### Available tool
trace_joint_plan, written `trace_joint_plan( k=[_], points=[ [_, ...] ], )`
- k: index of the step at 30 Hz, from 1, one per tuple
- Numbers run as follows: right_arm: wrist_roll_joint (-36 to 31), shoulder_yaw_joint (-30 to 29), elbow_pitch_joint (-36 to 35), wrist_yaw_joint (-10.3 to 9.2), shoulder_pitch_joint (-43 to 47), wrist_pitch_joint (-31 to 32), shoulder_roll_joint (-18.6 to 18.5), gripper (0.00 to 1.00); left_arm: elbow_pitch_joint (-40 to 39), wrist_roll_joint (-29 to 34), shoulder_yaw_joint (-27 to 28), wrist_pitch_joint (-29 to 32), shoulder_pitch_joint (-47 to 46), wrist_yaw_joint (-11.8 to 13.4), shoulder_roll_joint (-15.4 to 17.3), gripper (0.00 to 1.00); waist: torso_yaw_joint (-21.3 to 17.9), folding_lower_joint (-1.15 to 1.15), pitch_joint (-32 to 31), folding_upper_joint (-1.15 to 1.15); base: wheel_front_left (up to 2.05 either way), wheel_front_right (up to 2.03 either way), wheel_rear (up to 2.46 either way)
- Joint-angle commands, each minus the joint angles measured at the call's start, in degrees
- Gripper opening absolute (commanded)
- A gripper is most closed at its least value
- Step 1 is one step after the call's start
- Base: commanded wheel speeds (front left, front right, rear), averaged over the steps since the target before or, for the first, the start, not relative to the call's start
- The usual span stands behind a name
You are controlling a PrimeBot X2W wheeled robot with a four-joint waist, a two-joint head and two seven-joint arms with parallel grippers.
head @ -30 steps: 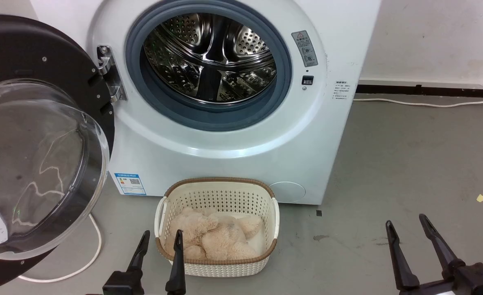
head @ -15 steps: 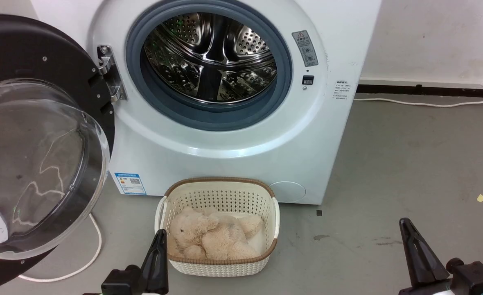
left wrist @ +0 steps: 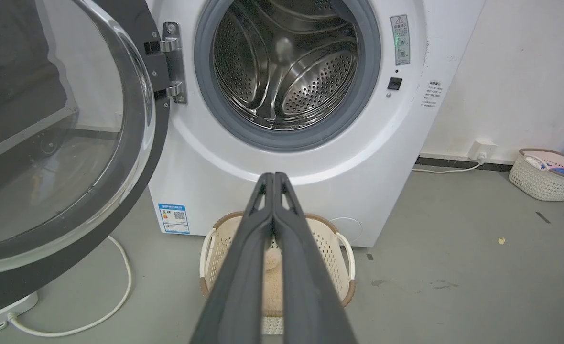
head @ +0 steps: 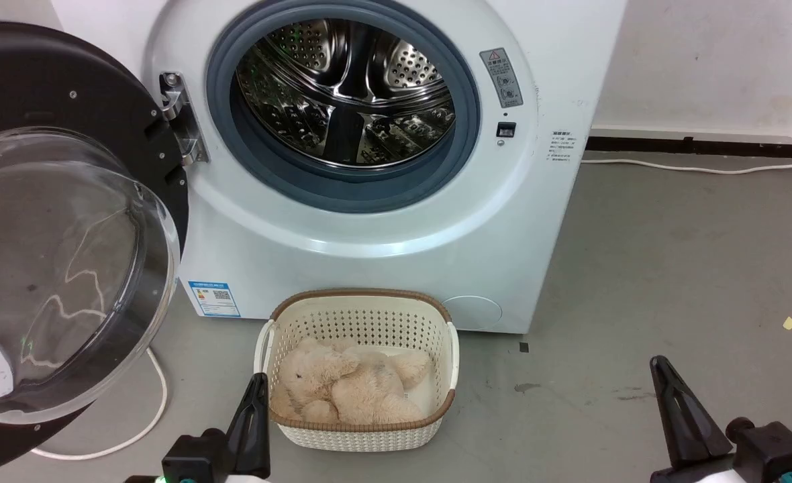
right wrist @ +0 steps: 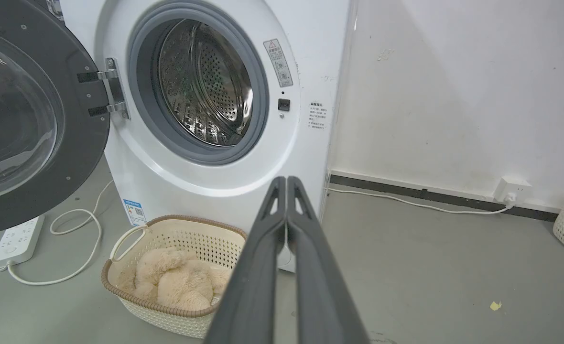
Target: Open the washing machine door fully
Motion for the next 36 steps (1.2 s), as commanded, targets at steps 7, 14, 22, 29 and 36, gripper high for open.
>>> trace_joint_plan(
  k=[7,14,22,29,36],
  points=[
    [-0.2,0.3,0.2,-0.01,-1.2,0.9,0.1,0.00,-0.5,1.3,0.9,0.9,-1.0,-0.6,-0.5,0.00,0.0,0.00,0.1,0.00,0.00,0.00,0.00],
    [-0.3,0.5,0.3,-0.02,-1.6,1.7,0.1,0.00,-0.7,2.1,1.6,1.7,-1.2,-1.0,-0.7,0.00,0.1,0.00,0.2,0.00,0.00,0.00,0.00],
    [-0.4,0.7,0.4,-0.02,-2.0,2.7,0.1,0.00,-0.9,2.9,2.4,2.7,-1.6,-1.4,-0.9,0.00,0.1,0.00,0.3,0.00,0.00,0.00,0.00],
    [-0.4,0.8,0.5,-0.03,-2.4,3.5,0.1,0.00,-1.1,3.6,3.0,3.5,-1.8,-1.8,-1.1,0.00,0.1,0.00,0.4,0.00,0.00,0.00,0.00],
    [-0.5,1.0,0.6,-0.03,-2.9,4.5,0.1,0.00,-1.4,4.6,3.9,4.5,-2.2,-2.3,-1.3,0.00,0.2,0.00,0.5,0.00,0.00,0.00,0.00]
  ],
)
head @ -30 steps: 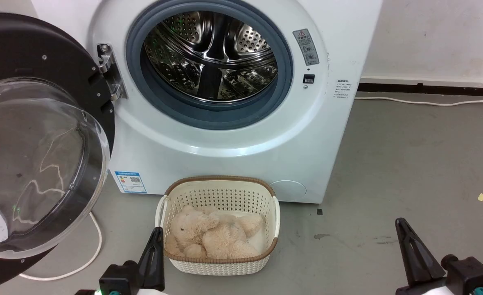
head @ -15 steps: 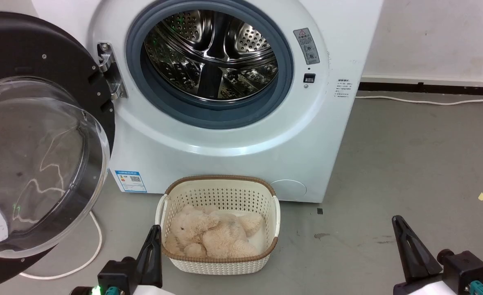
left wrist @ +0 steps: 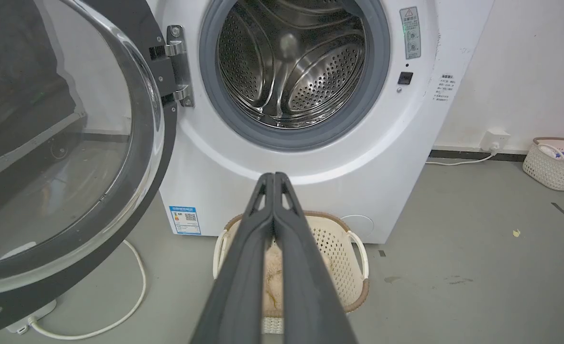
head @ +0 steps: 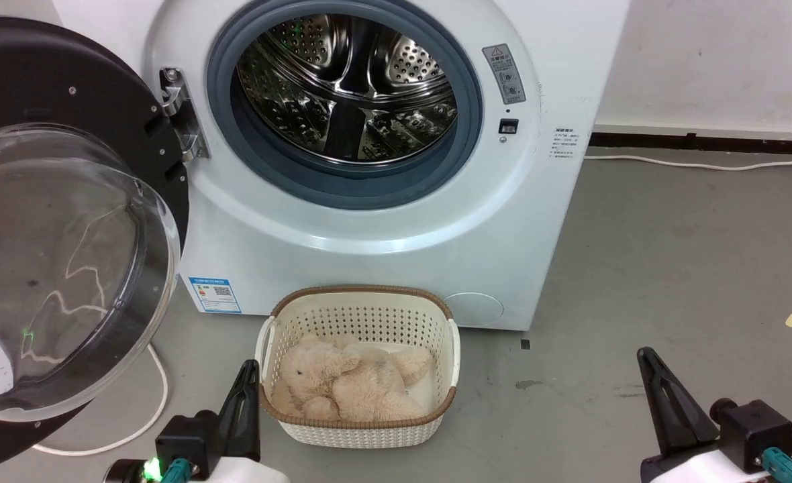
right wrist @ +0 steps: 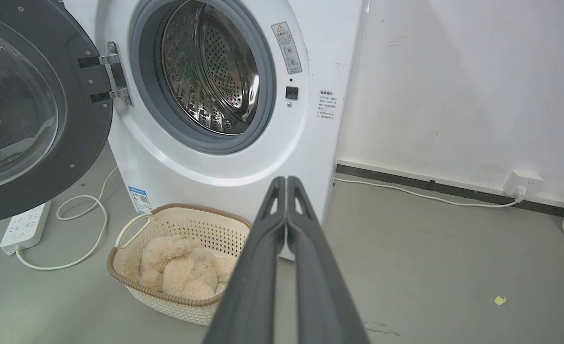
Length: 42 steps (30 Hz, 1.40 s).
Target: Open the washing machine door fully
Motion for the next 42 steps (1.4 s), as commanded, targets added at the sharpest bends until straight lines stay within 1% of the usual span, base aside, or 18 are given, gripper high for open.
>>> trace_joint_plan(
  k=[1,42],
  points=[
    [-0.3,0.1,0.1,-0.03,-0.7,0.3,0.1,0.00,-0.2,0.8,0.3,0.5,-1.0,-0.3,-0.1,0.00,0.0,0.00,0.0,0.00,0.00,0.00,0.00],
    [-0.7,1.0,0.6,-0.05,-2.9,5.0,0.2,0.00,-1.4,5.0,4.3,5.2,-2.5,-2.5,-1.1,0.00,0.2,0.00,0.5,0.00,0.00,0.00,0.00]
  ],
)
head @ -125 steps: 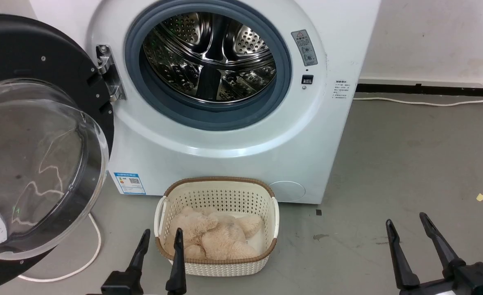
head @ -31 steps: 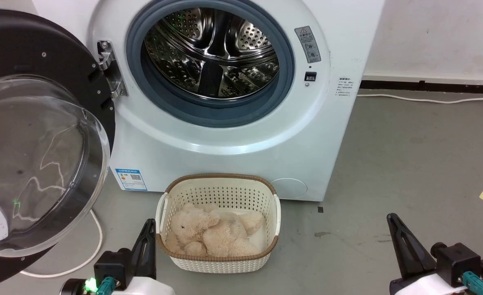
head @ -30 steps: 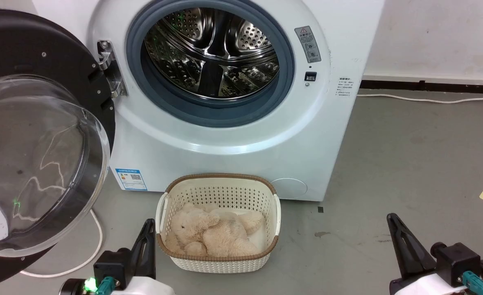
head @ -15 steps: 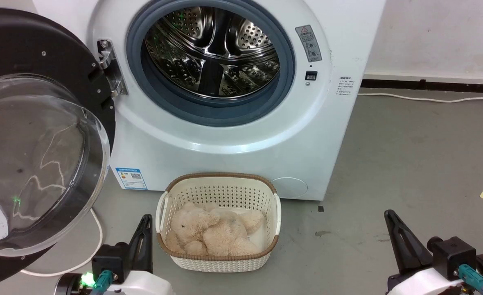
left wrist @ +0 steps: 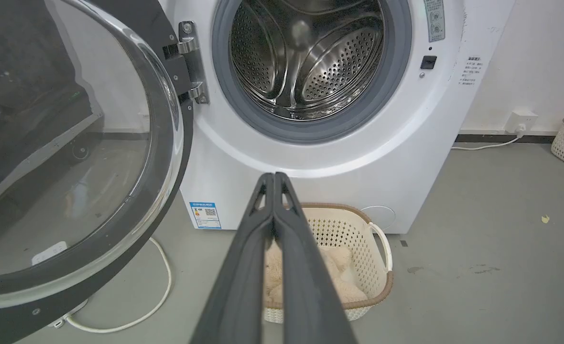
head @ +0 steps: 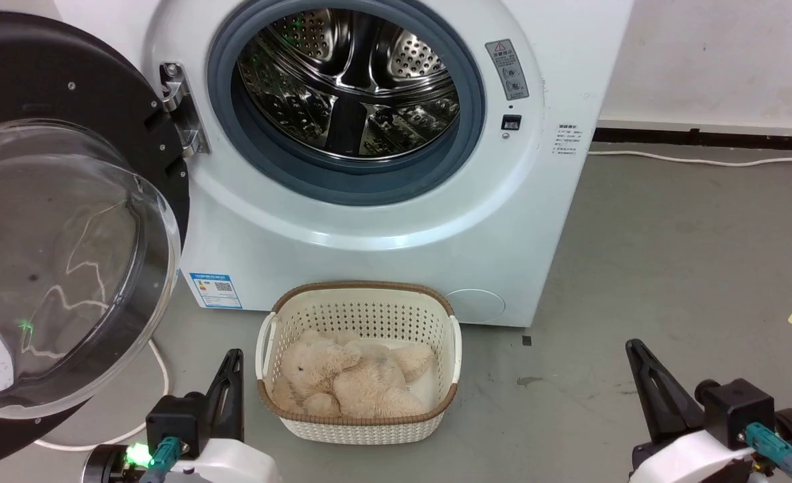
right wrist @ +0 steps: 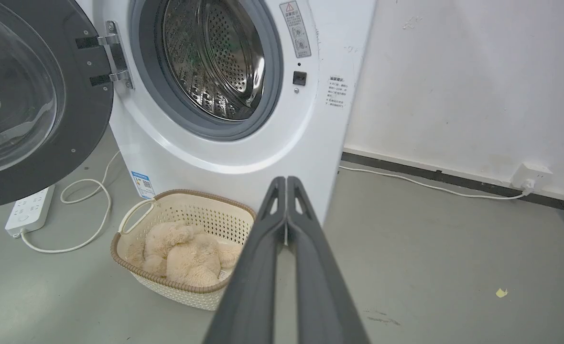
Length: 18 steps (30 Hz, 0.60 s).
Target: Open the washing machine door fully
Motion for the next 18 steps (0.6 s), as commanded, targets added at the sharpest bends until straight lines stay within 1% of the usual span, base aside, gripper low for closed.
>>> trace_joint_plan(
  k=[1,18],
  points=[
    [-0.3,0.1,0.1,-0.05,-0.7,0.3,0.2,0.00,-0.3,0.6,0.4,0.3,-1.2,-0.4,-0.4,0.00,0.0,0.00,0.0,0.00,0.00,0.00,0.00],
    [-0.4,0.6,0.3,-0.06,-1.7,2.3,0.3,0.00,-0.8,2.4,2.1,2.3,-1.8,-1.4,-0.8,0.00,0.1,0.00,0.2,0.00,0.00,0.00,0.00]
  ],
)
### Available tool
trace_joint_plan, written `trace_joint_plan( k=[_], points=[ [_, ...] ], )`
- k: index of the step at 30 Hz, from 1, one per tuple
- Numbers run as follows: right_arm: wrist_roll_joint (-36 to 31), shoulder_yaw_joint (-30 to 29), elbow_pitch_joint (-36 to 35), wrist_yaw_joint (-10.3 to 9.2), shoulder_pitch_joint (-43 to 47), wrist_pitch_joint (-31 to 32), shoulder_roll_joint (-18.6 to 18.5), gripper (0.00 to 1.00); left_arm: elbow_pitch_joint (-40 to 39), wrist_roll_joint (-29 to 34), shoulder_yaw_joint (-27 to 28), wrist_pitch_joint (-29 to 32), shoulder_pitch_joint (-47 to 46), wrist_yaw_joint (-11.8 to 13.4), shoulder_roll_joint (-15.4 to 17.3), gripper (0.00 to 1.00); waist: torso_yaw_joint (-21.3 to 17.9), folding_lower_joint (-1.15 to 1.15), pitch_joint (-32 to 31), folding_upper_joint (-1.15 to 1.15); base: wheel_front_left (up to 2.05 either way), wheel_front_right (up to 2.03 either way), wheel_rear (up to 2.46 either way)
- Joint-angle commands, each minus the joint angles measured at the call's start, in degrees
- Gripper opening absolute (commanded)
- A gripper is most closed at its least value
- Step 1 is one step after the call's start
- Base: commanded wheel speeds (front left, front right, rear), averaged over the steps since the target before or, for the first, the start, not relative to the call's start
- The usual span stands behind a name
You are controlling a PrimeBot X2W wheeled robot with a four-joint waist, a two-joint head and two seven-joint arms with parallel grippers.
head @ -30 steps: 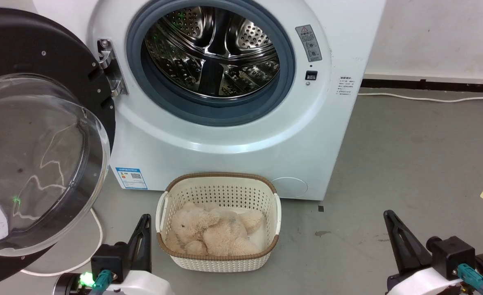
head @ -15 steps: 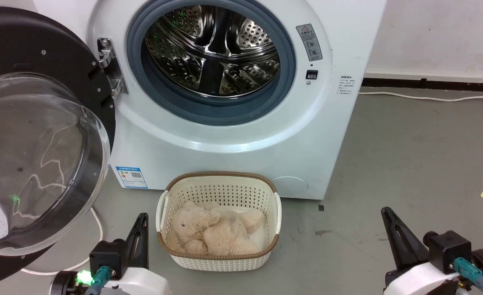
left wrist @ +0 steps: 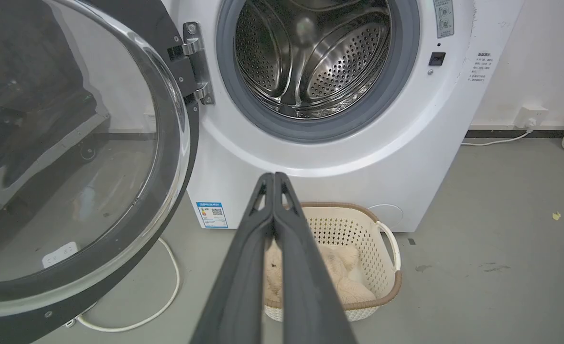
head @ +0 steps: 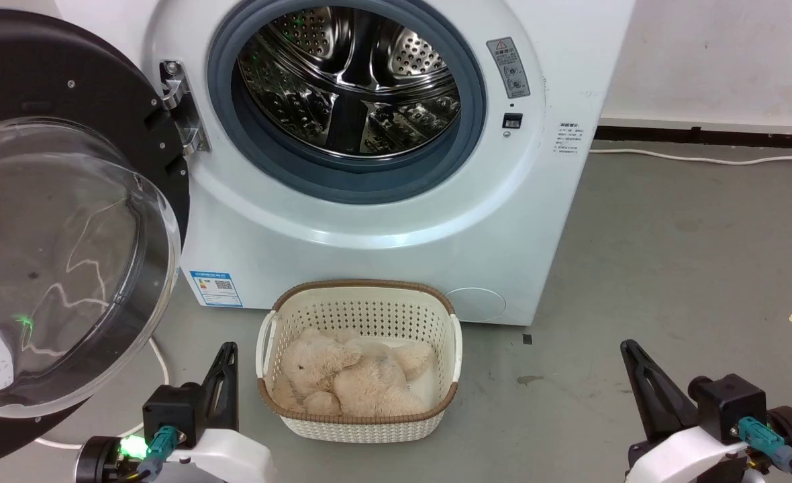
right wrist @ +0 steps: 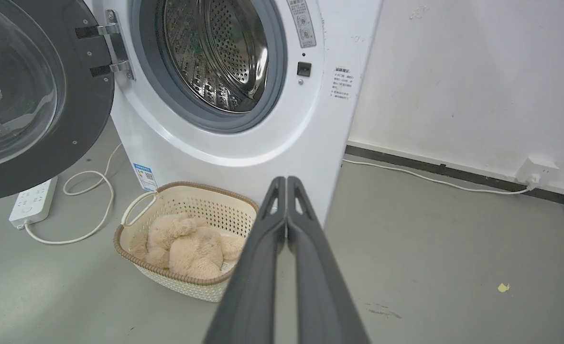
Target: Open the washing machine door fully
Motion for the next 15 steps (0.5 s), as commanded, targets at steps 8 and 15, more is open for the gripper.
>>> trace_joint_plan(
  k=[8,15],
  points=[
    [-0.5,0.2,0.3,-0.06,-1.5,1.0,0.3,0.00,-0.4,1.1,0.9,1.0,-1.1,-0.6,-0.2,0.00,0.0,0.00,0.1,0.00,0.00,0.00,0.00],
    [-0.5,0.2,0.3,-0.06,-1.5,1.0,0.3,0.00,-0.4,1.1,0.9,1.0,-1.1,-0.6,-0.2,0.00,0.0,0.00,0.1,0.00,0.00,0.00,0.00]
  ],
)
